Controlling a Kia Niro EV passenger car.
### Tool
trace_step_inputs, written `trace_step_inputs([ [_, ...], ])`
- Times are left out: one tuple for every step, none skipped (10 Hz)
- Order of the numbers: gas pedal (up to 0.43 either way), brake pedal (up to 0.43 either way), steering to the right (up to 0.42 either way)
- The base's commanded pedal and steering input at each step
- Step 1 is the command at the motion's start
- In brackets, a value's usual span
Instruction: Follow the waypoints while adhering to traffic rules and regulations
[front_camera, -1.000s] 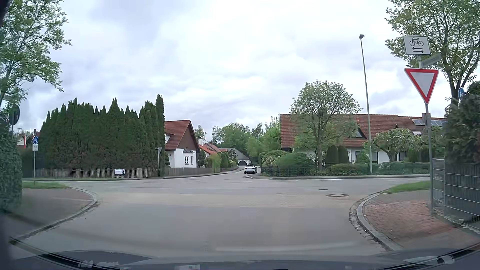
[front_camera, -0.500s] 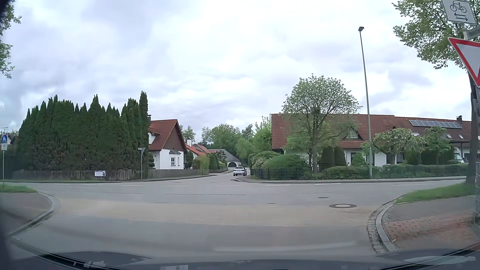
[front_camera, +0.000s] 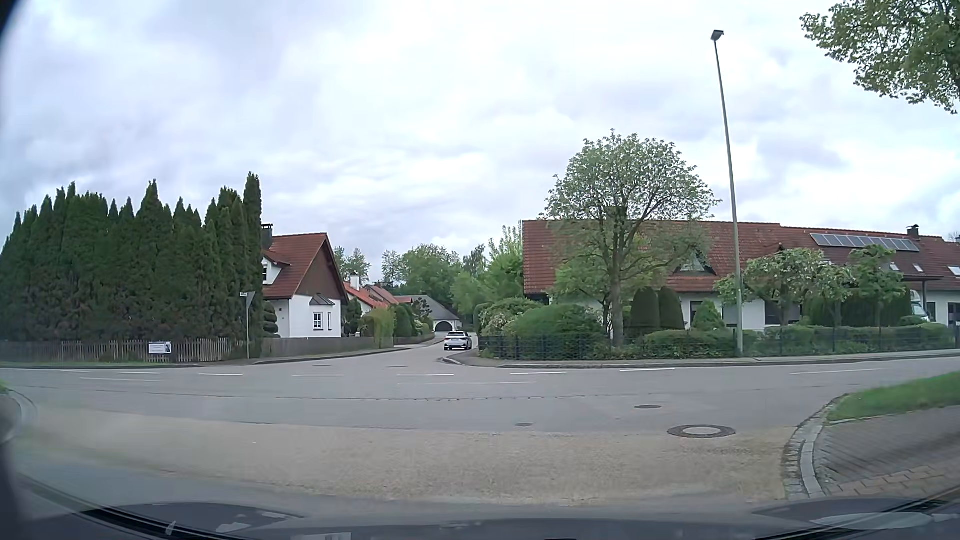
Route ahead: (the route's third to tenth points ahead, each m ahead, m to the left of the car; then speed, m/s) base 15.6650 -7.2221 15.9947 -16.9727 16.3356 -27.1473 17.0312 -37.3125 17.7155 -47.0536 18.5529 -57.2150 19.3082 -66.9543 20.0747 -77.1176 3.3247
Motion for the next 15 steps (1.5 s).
trace_step_inputs([
  [0.0, 0.128, 0.098],
  [0.0, 0.122, 0.104],
  [0.0, 0.11, 0.107],
  [0.0, 0.098, 0.111],
  [0.0, 0.091, 0.116],
  [0.0, 0.012, 0.119],
  [0.0, 0.012, 0.126],
  [0.0, 0.012, 0.135],
  [0.0, 0.018, 0.142],
  [0.0, 0.043, 0.154],
  [0.0, 0.104, 0.164],
  [0.0, 0.146, 0.176],
  [0.0, 0.177, 0.188],
  [0.0, 0.201, 0.201],
  [0.0, 0.22, 0.218],
])
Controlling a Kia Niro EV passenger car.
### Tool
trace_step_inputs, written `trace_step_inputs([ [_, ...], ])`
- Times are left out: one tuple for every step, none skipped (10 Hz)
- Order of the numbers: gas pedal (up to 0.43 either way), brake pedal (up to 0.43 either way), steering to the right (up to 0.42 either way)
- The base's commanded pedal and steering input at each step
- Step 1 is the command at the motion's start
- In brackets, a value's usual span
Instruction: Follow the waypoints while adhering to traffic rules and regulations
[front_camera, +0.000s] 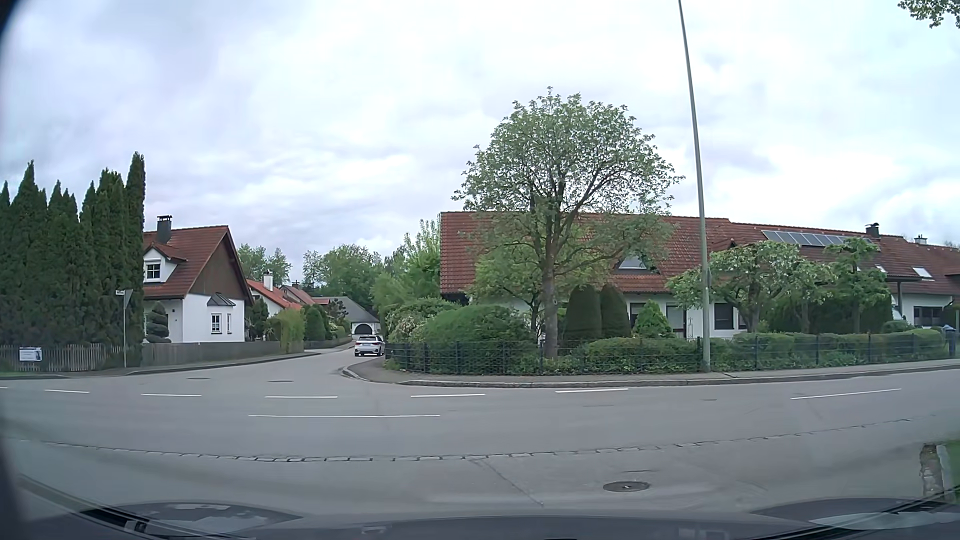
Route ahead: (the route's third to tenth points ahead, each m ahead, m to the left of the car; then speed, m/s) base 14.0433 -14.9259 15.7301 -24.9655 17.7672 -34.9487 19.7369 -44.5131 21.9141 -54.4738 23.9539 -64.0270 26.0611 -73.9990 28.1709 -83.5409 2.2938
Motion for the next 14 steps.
trace_step_inputs([
  [0.0, 0.244, 0.24],
  [0.0, 0.256, 0.252],
  [0.0, 0.268, 0.265],
  [0.0, 0.256, 0.274],
  [0.0, 0.207, 0.279],
  [0.0, 0.098, 0.285],
  [0.0, 0.006, 0.295],
  [0.0, 0.012, 0.307],
  [0.02, 0.012, 0.309],
  [0.079, 0.012, 0.309],
  [0.157, 0.012, 0.307],
  [0.169, 0.012, 0.307],
  [0.197, 0.012, 0.308],
  [0.197, 0.006, 0.311],
])
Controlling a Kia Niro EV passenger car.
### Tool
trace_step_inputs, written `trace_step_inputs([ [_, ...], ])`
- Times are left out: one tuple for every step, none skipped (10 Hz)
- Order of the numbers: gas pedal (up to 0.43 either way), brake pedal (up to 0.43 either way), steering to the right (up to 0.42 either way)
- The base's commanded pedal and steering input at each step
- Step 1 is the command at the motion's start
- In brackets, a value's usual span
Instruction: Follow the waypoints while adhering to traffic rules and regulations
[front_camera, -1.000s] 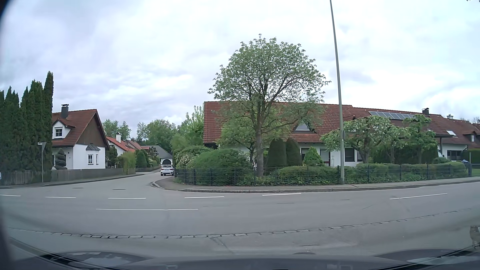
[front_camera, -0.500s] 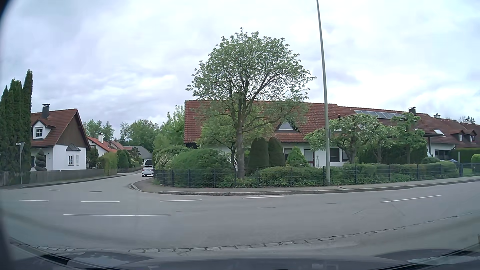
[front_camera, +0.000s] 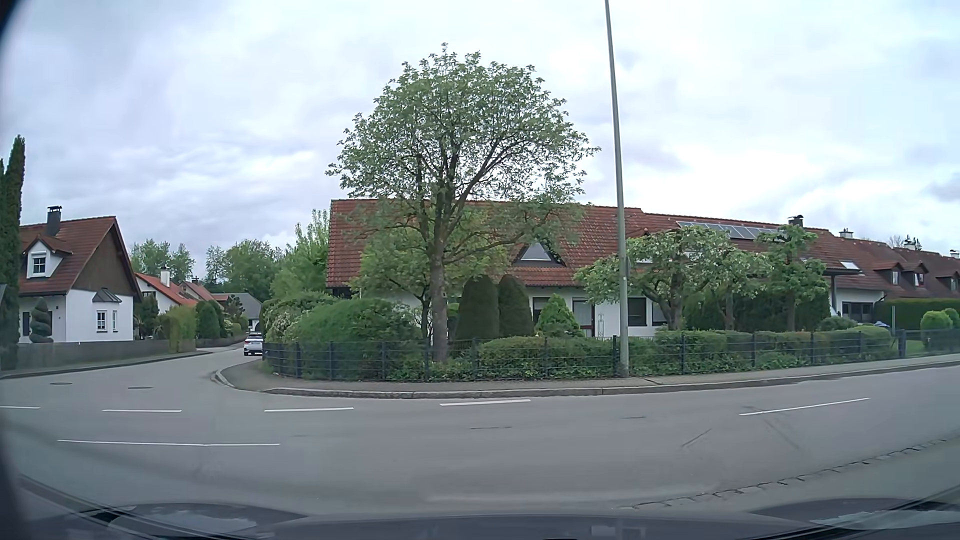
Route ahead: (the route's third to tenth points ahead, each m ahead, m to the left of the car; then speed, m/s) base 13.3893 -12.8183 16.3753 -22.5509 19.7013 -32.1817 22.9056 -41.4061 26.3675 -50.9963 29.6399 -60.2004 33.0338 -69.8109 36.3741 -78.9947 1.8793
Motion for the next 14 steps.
trace_step_inputs([
  [0.197, 0.012, 0.32],
  [0.197, 0.006, 0.329],
  [0.197, 0.006, 0.341],
  [0.197, 0.012, 0.359],
  [0.197, 0.012, 0.379],
  [0.22, 0.012, 0.407],
  [0.24, 0.012, 0.434],
  [0.24, 0.012, 0.461],
  [0.24, 0.012, 0.488],
  [0.24, 0.012, 0.512],
  [0.24, 0.012, 0.529],
  [0.24, 0.012, 0.53],
  [0.24, 0.006, 0.527],
  [0.24, 0.012, 0.537],
])
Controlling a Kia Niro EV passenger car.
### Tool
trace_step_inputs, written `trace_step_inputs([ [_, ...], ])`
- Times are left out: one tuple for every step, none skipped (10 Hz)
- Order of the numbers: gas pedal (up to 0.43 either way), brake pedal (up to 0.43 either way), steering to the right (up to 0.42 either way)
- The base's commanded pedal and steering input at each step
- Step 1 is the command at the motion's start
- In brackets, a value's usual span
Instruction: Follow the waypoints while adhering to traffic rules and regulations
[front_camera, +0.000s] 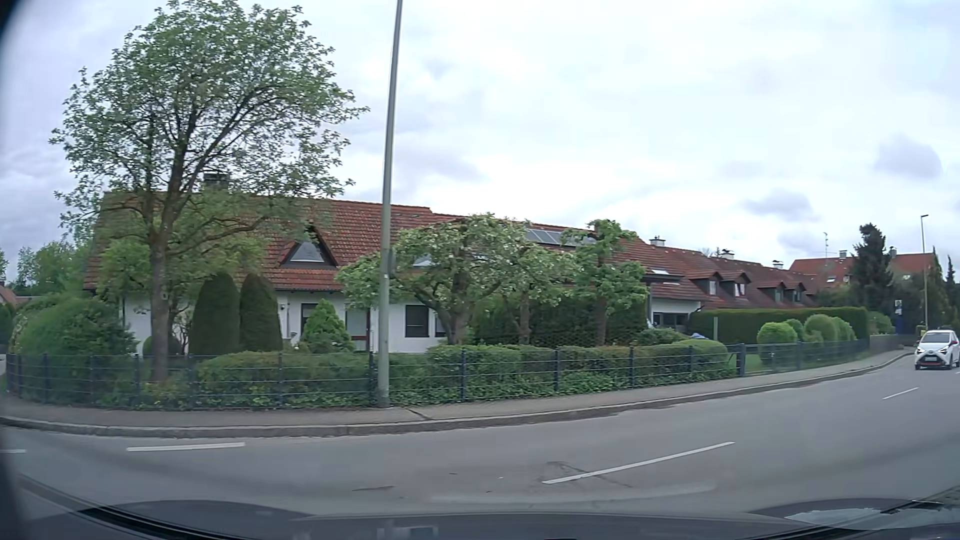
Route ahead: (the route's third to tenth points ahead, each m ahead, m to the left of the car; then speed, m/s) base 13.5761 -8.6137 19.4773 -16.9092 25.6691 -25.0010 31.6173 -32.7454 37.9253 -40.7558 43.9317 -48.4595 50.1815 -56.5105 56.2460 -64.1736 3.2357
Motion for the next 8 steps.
trace_step_inputs([
  [0.24, 0.012, 0.567],
  [0.24, 0.012, 0.598],
  [0.24, 0.012, 0.618],
  [0.24, 0.012, 0.627],
  [0.24, 0.006, 0.627],
  [0.24, 0.012, 0.62],
  [0.248, 0.012, 0.608],
  [0.26, 0.012, 0.589],
])
